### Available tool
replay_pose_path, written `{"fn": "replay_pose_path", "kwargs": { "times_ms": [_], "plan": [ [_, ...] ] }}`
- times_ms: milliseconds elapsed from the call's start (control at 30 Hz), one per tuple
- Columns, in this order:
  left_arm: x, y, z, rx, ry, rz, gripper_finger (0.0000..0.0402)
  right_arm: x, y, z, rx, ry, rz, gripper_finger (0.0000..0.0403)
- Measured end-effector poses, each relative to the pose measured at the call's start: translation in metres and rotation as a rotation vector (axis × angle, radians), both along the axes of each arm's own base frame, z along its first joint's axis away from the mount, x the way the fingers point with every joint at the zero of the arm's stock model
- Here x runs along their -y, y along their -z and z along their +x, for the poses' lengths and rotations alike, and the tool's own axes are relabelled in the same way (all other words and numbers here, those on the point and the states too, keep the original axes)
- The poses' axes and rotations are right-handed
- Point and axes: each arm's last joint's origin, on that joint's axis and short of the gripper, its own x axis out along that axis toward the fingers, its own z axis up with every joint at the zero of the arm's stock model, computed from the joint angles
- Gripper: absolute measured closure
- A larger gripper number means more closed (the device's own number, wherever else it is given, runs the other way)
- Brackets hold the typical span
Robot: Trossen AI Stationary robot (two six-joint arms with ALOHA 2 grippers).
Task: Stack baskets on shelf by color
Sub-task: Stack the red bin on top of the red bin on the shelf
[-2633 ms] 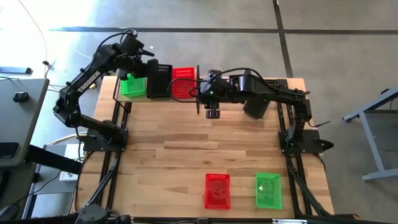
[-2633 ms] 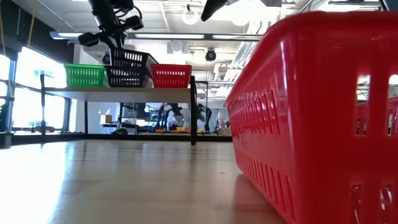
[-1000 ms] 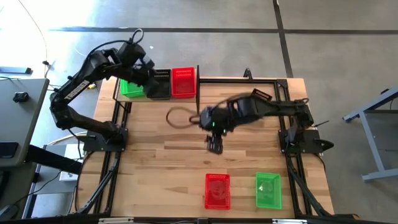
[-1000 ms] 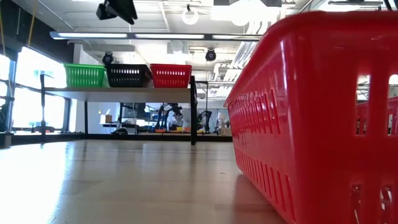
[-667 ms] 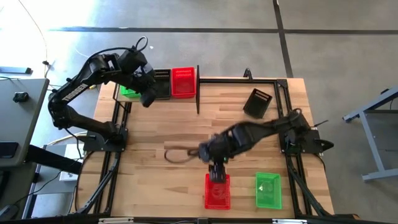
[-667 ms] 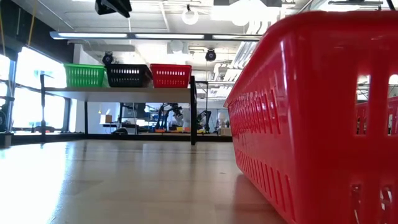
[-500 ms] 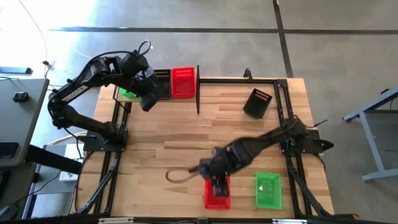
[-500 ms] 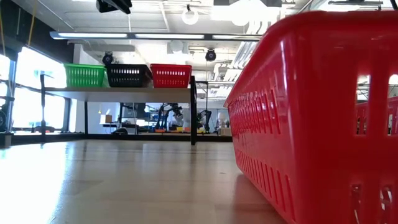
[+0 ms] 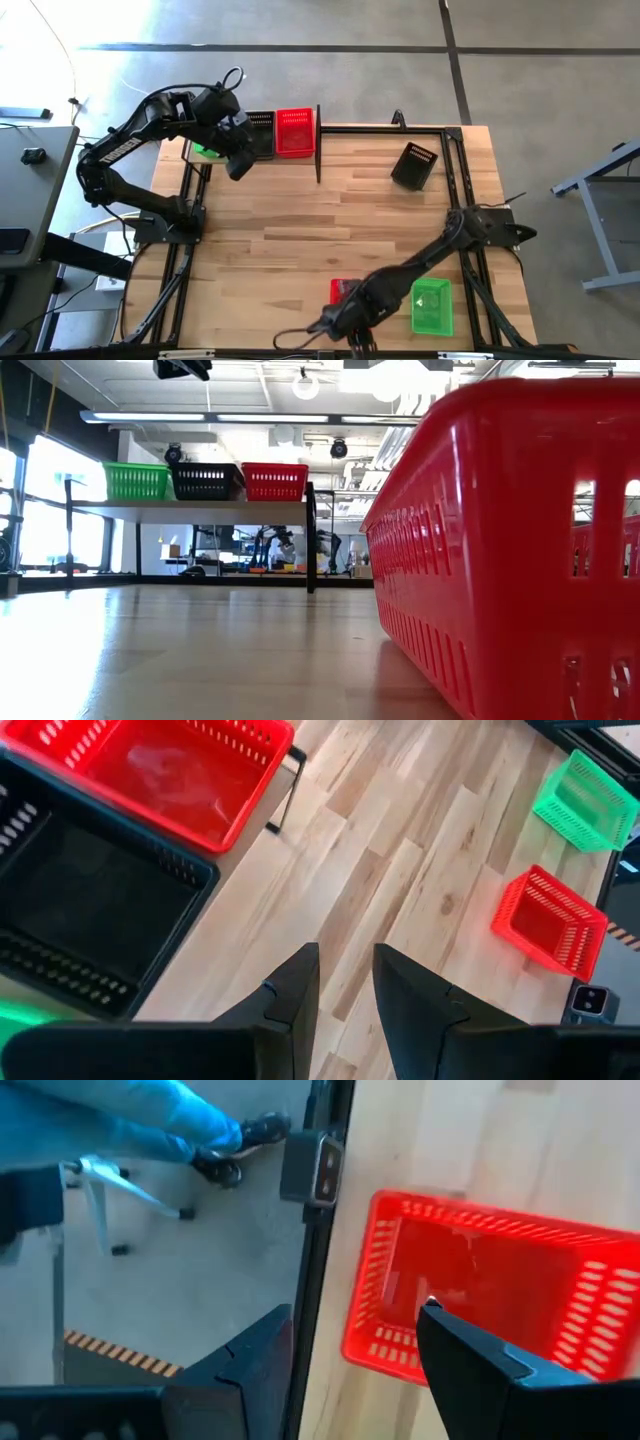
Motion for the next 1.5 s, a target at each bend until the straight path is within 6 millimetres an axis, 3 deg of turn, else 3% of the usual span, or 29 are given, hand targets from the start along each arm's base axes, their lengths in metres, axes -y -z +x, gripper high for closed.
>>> {"fn": "replay_pose_path", "kwargs": {
  "times_ms": [367, 700, 933, 1367, 1500],
  "plan": [
    [0.011, 0.006, -0.005, -0.101, 0.024, -0.061, 0.0315, -0.037, 0.046, -0.005, -0.04, -0.008, -0.114, 0.0206],
    [0.028, 0.006, 0.002, -0.101, 0.079, -0.08, 0.0315, -0.043, 0.089, 0.004, -0.111, 0.01, -0.188, 0.0206],
    [0.03, 0.006, 0.003, -0.113, 0.075, -0.056, 0.0315, -0.043, 0.099, 0.005, -0.143, 0.05, -0.212, 0.0211],
    [0.029, 0.006, 0.003, -0.127, 0.09, -0.016, 0.0315, -0.036, 0.1, 0.006, -0.154, 0.071, -0.259, 0.0335],
    [0.029, 0.006, 0.003, -0.129, 0.107, -0.007, 0.0315, -0.028, 0.1, 0.01, -0.156, 0.069, -0.273, 0.0389]
  ]
}}
